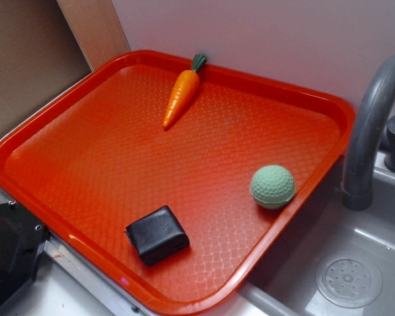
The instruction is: Grab the green ball.
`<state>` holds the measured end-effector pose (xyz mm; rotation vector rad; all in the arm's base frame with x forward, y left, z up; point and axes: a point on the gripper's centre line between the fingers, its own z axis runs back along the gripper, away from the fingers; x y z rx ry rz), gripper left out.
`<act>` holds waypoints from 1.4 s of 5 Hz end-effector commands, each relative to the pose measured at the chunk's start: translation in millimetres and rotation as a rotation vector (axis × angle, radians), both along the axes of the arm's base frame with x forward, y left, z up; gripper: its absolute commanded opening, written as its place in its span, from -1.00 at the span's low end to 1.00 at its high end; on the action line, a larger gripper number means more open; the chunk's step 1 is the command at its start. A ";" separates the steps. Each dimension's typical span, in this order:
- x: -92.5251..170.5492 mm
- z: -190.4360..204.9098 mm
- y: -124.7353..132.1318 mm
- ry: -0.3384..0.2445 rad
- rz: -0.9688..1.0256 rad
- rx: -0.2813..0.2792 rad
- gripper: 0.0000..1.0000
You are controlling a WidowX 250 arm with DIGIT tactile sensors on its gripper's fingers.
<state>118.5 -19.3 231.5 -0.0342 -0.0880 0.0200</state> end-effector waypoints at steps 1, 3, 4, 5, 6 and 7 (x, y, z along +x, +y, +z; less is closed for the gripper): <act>73.2 -55.5 -109.9 -0.068 -0.491 -0.088 1.00; 92.0 -83.0 -189.1 -0.380 -0.990 -0.266 1.00; 80.9 -111.9 -209.4 -0.349 -1.174 -0.252 1.00; 78.7 -152.3 -203.5 -0.334 -1.189 -0.116 1.00; 87.2 -177.3 -192.3 -0.349 -1.181 -0.086 1.00; 88.8 -184.8 -192.5 -0.420 -1.189 -0.019 1.00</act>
